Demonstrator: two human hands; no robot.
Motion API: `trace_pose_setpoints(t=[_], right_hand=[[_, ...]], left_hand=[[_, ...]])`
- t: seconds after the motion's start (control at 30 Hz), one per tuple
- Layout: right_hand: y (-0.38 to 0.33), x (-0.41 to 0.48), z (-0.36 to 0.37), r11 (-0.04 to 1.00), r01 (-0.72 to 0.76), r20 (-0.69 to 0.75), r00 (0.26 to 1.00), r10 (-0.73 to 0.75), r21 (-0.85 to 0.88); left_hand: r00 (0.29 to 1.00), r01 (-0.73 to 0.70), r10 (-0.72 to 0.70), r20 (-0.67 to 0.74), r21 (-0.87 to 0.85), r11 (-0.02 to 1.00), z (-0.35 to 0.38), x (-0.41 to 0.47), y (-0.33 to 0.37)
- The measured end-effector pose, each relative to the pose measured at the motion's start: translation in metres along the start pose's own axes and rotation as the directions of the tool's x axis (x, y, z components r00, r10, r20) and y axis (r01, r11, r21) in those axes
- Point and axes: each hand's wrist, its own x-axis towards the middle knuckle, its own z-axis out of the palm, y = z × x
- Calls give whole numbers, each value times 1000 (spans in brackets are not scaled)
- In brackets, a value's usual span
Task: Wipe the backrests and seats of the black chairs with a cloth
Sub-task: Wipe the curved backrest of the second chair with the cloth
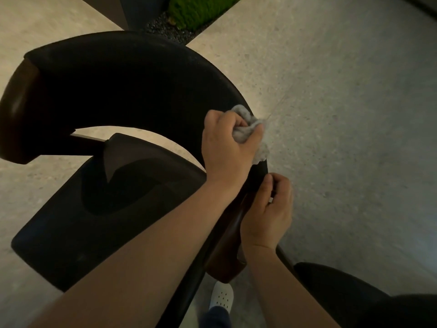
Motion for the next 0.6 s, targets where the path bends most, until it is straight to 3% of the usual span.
trace_pose_setpoints(t=[0.3, 0.6], right_hand=[[0, -1, 0, 1000, 20, -1, 1000, -20, 3], [1, 0, 1, 1000, 25, 1, 1000, -25, 1]], left_hand=[[952, 265, -263, -155, -6, 964, -28, -10, -35], [997, 6, -7, -81, -15, 1000, 1, -21, -19]])
